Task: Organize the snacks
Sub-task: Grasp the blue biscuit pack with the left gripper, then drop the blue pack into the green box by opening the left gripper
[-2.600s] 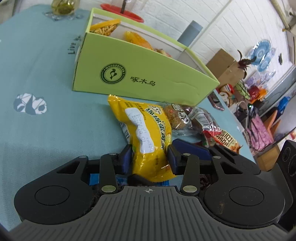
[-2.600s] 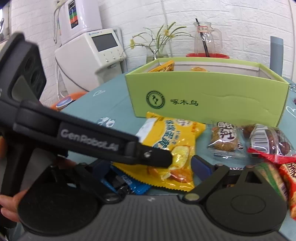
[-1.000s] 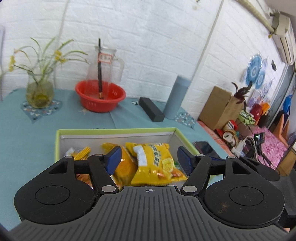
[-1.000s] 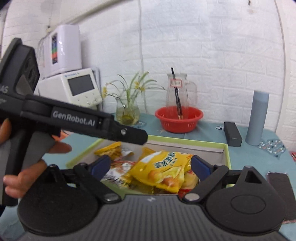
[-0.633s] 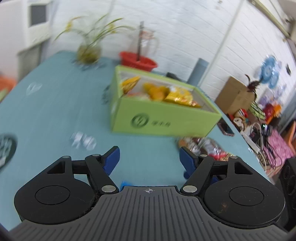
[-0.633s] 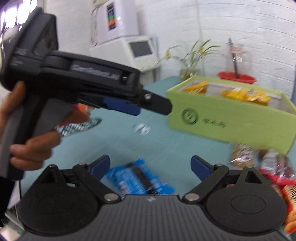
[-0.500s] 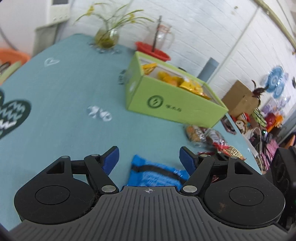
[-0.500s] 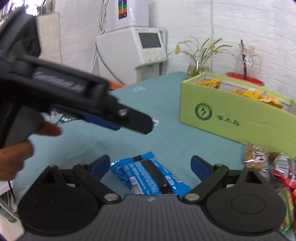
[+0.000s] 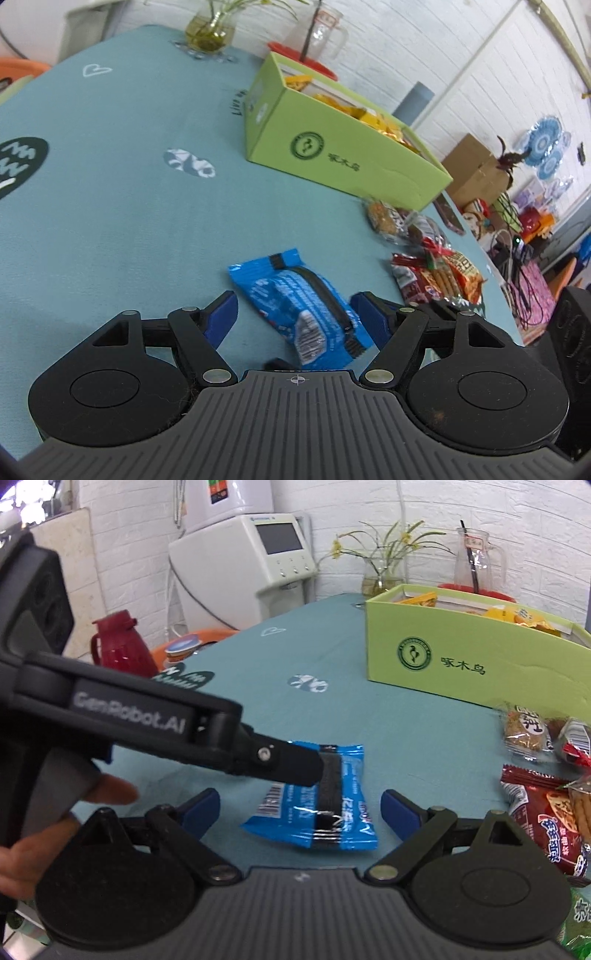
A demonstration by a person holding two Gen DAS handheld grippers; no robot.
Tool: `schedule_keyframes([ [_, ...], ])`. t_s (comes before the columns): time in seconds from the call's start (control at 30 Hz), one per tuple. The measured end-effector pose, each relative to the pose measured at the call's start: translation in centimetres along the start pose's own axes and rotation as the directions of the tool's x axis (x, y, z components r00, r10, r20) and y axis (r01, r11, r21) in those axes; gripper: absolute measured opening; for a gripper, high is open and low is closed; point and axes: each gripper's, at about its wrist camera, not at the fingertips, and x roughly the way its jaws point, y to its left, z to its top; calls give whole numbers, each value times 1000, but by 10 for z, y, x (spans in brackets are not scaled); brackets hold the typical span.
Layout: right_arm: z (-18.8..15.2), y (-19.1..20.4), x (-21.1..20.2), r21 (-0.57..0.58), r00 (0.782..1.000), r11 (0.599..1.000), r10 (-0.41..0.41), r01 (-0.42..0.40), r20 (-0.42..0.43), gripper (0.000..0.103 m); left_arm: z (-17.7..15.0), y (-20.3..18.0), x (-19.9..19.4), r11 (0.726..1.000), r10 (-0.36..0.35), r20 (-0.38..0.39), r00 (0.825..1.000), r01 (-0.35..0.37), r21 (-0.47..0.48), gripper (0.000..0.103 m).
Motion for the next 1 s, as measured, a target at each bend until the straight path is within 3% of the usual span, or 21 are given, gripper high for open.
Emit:
schedule_keyframes([
  [0.1,-2,-1,3,-1,1000,1000,1,-1,-7,85,-2,-6,6,1000,15,-8,1000,-15,20,57],
  [0.2,-4,-1,4,-20,1000,1000,-11,11,1,83,-4,-7,11,999,40,-11,999,-40,31,49],
  [0.23,-5,0,4,-25,1000,1000,-7,8,9,75,-4,-8,11,998,48,-7,999,-47,39,43],
  [0.3,-6,3,3,-24,1000,1000,1,0,21,65,-4,-8,13,998,49,-20,999,-48,40,19],
  [0.53,1,-4,-16,-1,993,999,-40,40,107,64,10,-28,6,998,20,23,1000,-21,59,16],
  [0.8,73,-51,-18,7,955,991,-128,131,266,64,104,-75,23,984,-48,122,991,26,176,16],
  [1.0,138,-99,17,43,942,988,-154,148,297,64,184,-90,67,971,-37,141,989,3,238,15],
])
